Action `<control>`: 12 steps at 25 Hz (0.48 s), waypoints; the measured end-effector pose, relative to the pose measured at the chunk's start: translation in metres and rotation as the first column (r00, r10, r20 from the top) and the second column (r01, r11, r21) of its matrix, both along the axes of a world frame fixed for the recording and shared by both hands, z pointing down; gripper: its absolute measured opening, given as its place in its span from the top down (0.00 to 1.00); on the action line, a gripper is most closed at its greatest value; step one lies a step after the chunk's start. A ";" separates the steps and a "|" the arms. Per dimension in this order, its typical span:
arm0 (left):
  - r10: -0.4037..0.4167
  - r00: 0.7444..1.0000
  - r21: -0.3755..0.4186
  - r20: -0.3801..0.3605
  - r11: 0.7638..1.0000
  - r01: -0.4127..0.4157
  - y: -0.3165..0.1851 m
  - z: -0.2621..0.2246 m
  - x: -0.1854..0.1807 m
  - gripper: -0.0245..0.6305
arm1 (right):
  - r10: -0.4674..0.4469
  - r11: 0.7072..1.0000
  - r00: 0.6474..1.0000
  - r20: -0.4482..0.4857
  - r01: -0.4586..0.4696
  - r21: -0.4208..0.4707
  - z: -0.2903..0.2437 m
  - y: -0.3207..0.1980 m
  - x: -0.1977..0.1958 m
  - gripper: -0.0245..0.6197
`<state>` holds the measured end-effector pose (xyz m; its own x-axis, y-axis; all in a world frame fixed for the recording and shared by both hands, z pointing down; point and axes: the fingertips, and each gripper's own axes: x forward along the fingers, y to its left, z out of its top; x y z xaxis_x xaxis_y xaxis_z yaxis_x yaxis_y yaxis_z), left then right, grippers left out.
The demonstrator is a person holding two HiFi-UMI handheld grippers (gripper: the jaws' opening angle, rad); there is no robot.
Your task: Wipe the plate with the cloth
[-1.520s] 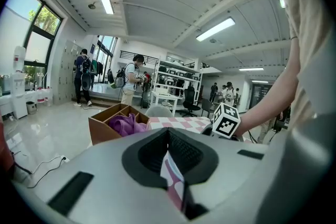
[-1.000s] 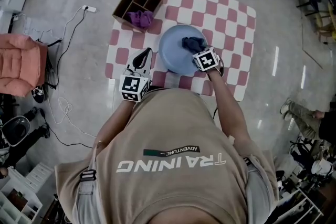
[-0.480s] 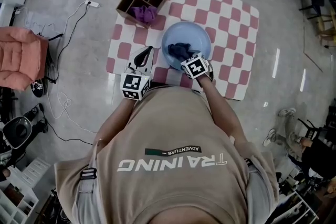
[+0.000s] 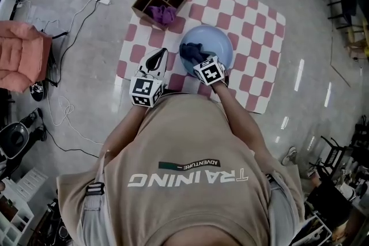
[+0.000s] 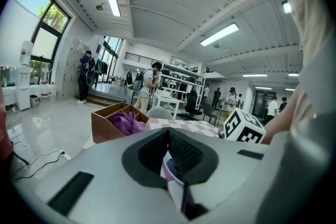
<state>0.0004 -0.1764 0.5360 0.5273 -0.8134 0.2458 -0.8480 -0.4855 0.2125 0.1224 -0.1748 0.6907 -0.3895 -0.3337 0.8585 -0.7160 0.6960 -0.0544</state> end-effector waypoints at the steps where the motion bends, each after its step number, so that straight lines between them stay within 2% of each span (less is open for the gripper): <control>1: 0.000 1.000 -0.001 -0.001 1.000 0.000 -0.001 0.000 -0.002 0.94 | 0.007 1.000 1.000 0.020 -0.008 0.024 -0.007 -0.005 -0.001 0.75; 3: -0.002 1.000 -0.003 -0.005 1.000 0.002 -0.003 0.001 -0.004 0.94 | -0.027 0.997 0.998 0.063 0.022 0.074 -0.024 -0.014 -0.012 0.75; 7: -0.005 1.000 -0.008 -0.011 1.000 0.005 -0.006 0.002 -0.009 0.94 | -0.209 0.971 0.974 0.086 0.196 0.138 -0.038 -0.024 -0.048 0.75; 12: -0.012 1.000 -0.010 -0.011 1.000 0.012 -0.011 0.003 -0.018 0.94 | -0.348 0.927 0.937 -0.035 0.350 0.133 -0.024 -0.036 -0.066 0.75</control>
